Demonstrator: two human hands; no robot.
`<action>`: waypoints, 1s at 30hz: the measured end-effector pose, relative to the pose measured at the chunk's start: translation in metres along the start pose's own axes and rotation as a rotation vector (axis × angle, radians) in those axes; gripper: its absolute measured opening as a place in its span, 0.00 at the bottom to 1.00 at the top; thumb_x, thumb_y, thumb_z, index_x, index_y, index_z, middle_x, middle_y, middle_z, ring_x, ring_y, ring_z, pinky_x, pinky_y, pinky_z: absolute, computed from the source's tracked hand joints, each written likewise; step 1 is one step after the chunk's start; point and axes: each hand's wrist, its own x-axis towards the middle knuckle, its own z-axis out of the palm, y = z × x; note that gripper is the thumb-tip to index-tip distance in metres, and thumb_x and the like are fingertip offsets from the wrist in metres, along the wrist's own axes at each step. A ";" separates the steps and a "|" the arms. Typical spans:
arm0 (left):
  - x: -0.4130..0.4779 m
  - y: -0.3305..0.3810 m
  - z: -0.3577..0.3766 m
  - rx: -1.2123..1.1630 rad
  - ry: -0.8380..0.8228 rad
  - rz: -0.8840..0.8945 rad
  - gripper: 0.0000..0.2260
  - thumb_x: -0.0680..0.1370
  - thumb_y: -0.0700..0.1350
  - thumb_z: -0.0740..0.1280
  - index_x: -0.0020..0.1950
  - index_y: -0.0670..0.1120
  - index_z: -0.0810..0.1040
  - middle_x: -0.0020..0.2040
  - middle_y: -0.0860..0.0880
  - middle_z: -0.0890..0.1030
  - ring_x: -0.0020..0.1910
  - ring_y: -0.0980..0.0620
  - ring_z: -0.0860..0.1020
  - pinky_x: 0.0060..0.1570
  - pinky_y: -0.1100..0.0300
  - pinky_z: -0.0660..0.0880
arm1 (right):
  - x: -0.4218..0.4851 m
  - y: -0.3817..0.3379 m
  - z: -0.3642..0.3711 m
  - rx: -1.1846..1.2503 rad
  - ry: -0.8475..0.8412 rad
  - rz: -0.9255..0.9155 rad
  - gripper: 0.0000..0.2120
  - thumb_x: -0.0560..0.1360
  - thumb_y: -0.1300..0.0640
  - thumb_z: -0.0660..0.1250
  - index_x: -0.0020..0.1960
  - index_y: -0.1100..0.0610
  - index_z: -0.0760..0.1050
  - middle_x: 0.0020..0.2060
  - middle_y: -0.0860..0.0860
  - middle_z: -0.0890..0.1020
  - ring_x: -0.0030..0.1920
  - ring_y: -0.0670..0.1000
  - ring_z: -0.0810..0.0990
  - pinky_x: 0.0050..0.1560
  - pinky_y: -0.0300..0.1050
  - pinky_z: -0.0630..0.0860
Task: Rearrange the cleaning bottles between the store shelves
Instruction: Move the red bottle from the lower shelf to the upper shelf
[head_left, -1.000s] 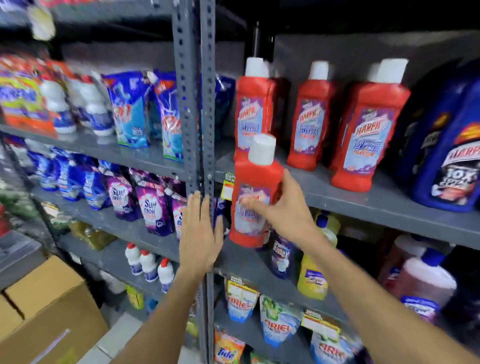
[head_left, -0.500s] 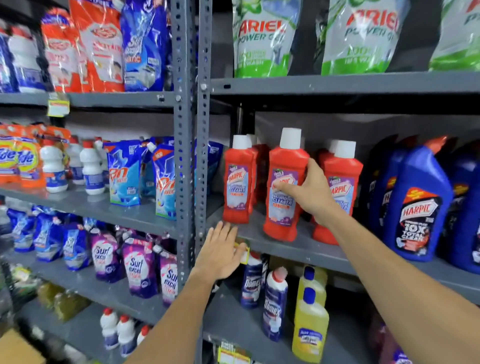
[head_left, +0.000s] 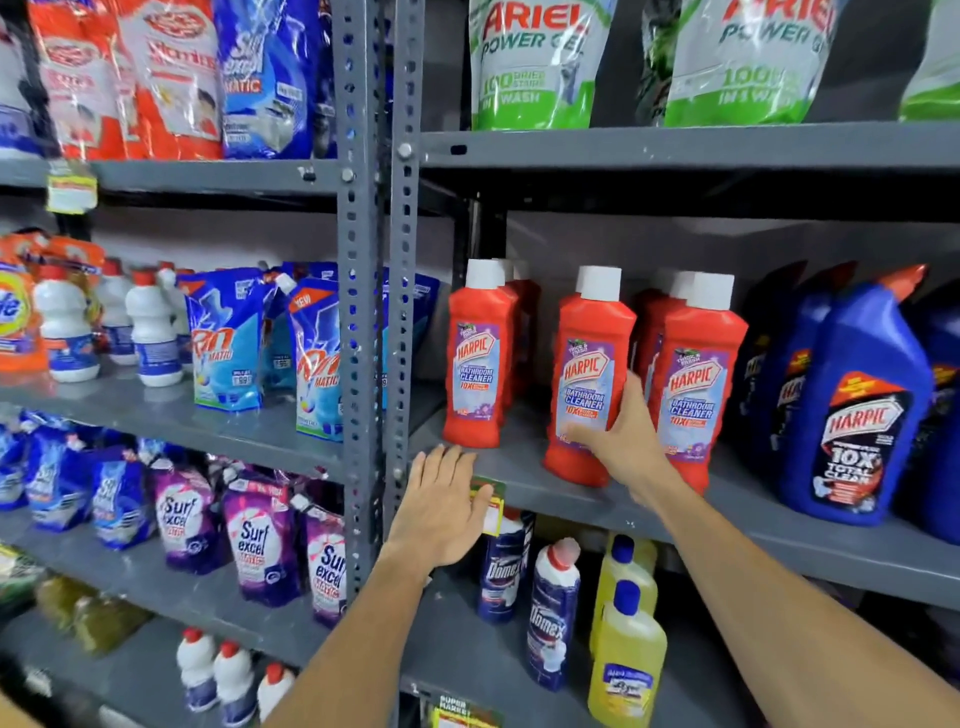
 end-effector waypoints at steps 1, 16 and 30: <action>0.000 0.000 0.000 -0.003 0.003 -0.001 0.33 0.77 0.60 0.39 0.77 0.44 0.56 0.77 0.45 0.60 0.77 0.45 0.53 0.76 0.49 0.41 | -0.007 0.007 0.001 -0.021 -0.029 0.018 0.39 0.66 0.66 0.80 0.67 0.48 0.64 0.57 0.43 0.81 0.57 0.47 0.82 0.64 0.55 0.79; -0.003 0.002 0.001 -0.023 0.067 0.008 0.32 0.78 0.59 0.42 0.75 0.43 0.63 0.75 0.43 0.65 0.75 0.43 0.59 0.76 0.47 0.46 | -0.023 0.024 0.001 -0.120 -0.008 0.051 0.40 0.65 0.62 0.83 0.71 0.56 0.67 0.61 0.50 0.81 0.58 0.49 0.80 0.57 0.41 0.78; -0.004 0.005 -0.003 -0.013 0.046 -0.013 0.32 0.78 0.60 0.40 0.76 0.45 0.61 0.76 0.46 0.63 0.76 0.47 0.56 0.76 0.49 0.43 | -0.018 0.025 0.004 -0.218 -0.054 0.090 0.37 0.66 0.56 0.82 0.71 0.56 0.71 0.65 0.53 0.81 0.63 0.53 0.81 0.66 0.52 0.77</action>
